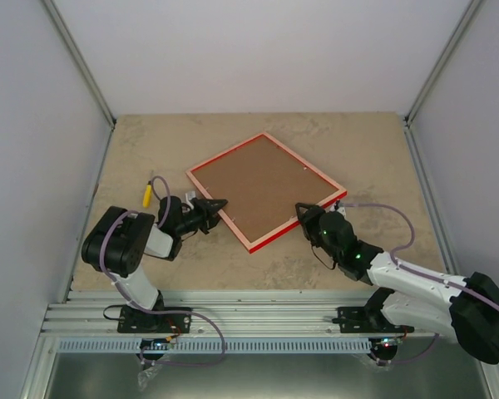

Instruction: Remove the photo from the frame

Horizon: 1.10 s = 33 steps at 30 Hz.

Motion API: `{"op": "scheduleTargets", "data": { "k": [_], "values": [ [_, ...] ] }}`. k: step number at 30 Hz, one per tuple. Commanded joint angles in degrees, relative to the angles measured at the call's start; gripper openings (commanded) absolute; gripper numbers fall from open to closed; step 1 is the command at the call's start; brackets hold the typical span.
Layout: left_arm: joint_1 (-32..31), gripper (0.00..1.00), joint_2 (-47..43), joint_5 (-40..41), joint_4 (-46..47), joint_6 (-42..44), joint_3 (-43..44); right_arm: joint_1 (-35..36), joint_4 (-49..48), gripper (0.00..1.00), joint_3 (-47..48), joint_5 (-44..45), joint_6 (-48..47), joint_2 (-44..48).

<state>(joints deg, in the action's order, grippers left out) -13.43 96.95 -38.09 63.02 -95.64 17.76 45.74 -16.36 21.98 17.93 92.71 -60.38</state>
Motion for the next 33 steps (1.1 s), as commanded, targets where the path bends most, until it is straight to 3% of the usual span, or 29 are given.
{"op": "scheduleTargets", "data": {
  "k": [1,7,10,15,18,22,26,33],
  "values": [
    [-0.2,0.11,1.6,0.1,12.3,-3.0,0.2,-1.1,5.9,0.46,-0.5,-1.1,-3.3,2.4],
    [-0.3,0.07,2.2,-0.1,11.6,-2.5,0.9,-3.3,13.1,0.76,0.2,-2.2,-3.8,6.4],
    [-0.2,0.07,2.4,-0.5,10.6,-1.9,1.3,-5.0,19.3,0.86,1.4,-2.9,-6.0,9.1],
    [-0.2,0.04,2.1,-1.4,6.6,0.1,2.0,-10.4,28.2,0.91,4.2,-7.8,-14.5,11.9],
    [-0.2,0.03,1.3,-1.6,3.7,1.7,2.5,-14.4,32.7,0.97,7.5,-12.4,-24.8,10.4],
    [-0.2,0.02,-0.5,-2.3,-3.6,6.0,4.0,-18.6,37.6,0.98,13.0,-15.3,-38.0,7.3],
    [-0.2,0.02,-2.2,-2.9,-13.3,11.2,6.2,-22.4,38.1,0.98,18.1,-17.2,-50.2,3.7],
    [-0.2,0.0,-3.9,-5.1,-30.5,22.2,10.9,-30.4,34.7,0.98,25.7,-28.5,-66.8,-8.2]
  ]
}}
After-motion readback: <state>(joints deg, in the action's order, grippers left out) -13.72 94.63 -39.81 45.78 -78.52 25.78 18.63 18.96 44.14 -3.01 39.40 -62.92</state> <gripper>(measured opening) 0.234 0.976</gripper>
